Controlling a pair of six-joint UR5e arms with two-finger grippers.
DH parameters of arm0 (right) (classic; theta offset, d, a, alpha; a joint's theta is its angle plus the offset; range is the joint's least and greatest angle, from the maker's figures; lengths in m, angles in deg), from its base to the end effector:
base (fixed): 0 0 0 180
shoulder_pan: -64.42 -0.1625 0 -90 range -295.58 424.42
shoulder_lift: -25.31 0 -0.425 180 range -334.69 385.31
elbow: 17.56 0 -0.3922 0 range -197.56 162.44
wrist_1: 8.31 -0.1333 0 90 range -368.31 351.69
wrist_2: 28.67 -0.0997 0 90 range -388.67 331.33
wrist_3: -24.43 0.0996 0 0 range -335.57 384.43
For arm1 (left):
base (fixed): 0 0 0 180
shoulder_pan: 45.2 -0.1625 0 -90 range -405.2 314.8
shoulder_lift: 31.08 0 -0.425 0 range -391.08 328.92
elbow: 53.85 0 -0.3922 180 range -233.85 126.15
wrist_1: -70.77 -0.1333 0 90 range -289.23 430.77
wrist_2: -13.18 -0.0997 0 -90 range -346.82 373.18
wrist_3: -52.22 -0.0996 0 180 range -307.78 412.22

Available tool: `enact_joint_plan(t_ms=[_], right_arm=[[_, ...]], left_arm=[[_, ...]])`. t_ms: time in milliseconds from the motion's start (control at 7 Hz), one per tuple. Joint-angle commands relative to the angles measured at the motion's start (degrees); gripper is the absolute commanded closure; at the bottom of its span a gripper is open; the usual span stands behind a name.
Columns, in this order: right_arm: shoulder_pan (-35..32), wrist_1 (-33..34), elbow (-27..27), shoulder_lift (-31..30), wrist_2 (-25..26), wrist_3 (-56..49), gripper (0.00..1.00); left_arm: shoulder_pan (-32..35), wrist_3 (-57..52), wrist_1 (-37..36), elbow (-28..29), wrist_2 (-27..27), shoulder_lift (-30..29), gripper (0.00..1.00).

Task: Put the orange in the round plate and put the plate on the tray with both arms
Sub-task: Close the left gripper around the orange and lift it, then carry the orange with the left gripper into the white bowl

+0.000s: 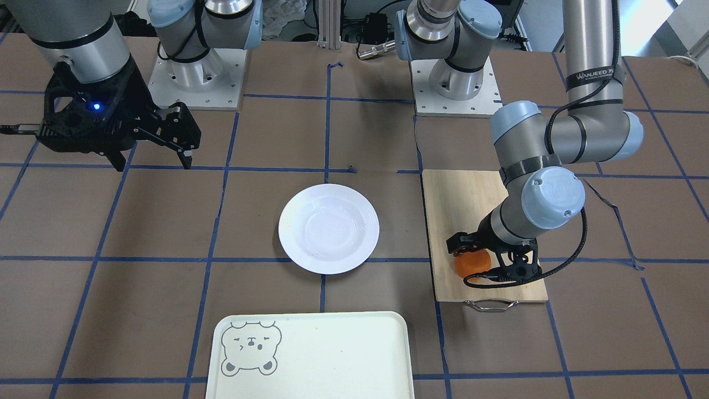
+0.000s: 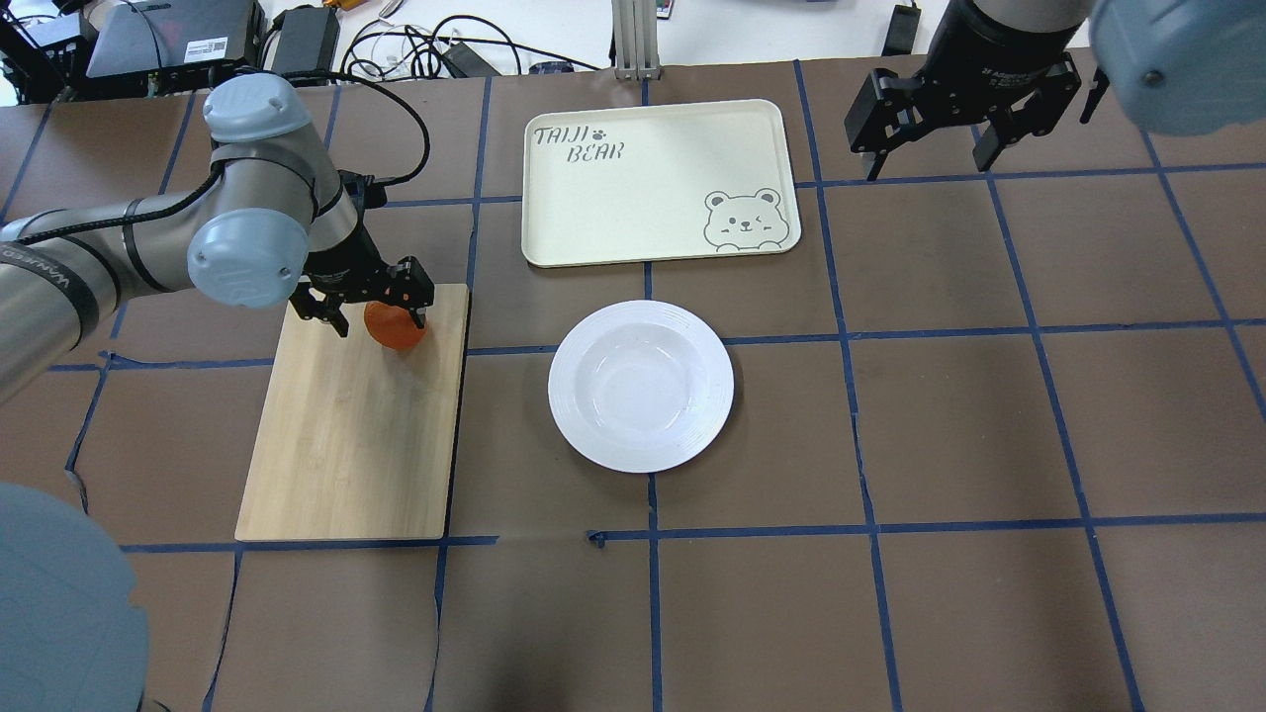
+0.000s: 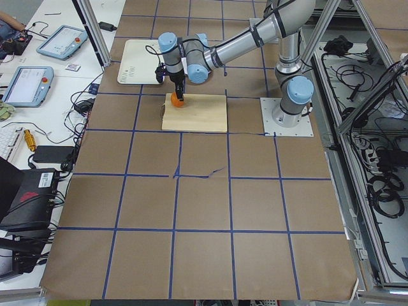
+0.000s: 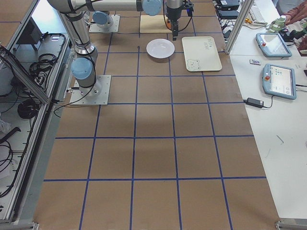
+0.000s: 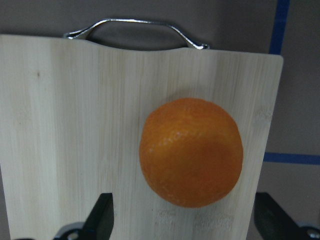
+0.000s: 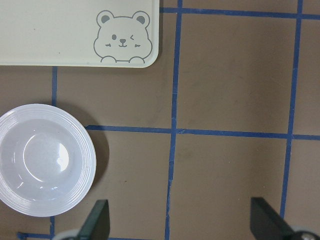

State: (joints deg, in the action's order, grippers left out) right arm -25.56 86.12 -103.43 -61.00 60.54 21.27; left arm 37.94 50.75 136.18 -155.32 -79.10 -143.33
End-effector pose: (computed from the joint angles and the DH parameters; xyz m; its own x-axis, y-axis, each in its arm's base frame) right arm 0.1345 -0.5274 0.4989 -0.9984 -0.0557 -0.0090 -0.0548 0.9948 -0.0855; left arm -0.0604 -0.5812 0.2241 -0.9955 -0.0879 -0.0352 -0.0924 0.9828 0.1596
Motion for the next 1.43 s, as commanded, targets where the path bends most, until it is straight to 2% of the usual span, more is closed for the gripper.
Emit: enact_joint_plan(t_ms=[0,143,286,429,571,857,1000,1286], right_arm=[[0.06,0.06,0.0,0.0,0.0,0.0,0.0],[-0.02,-0.03,0.0,0.0,0.0,0.0,0.0],[-0.03,-0.03,0.0,0.08,0.0,0.0,0.0],[-0.03,-0.03,0.0,0.0,0.0,0.0,0.0],[-0.03,-0.03,0.0,0.0,0.0,0.0,0.0],[-0.03,-0.03,-0.09,0.0,0.0,0.0,0.0],[0.06,-0.03,0.0,0.0,0.0,0.0,0.0],[0.06,-0.03,0.0,0.0,0.0,0.0,0.0]], left_arm=[[0.0,0.32,-4.21,-0.04,0.43,-2.26,0.0],[0.09,1.8,-5.45,0.04,0.7,-2.96,0.0],[0.09,1.91,-5.81,0.3,0.7,-3.14,0.21],[0.09,1.65,-6.08,0.31,0.7,-3.15,0.69],[0.09,1.21,-6.86,0.65,0.87,-3.06,1.0],[2.45,2.86,-5.13,2.31,2.09,-0.44,1.0],[4.99,6.44,-1.54,4.16,5.67,0.71,1.0],[13.66,19.0,1.81,7.33,8.34,1.33,1.0]])
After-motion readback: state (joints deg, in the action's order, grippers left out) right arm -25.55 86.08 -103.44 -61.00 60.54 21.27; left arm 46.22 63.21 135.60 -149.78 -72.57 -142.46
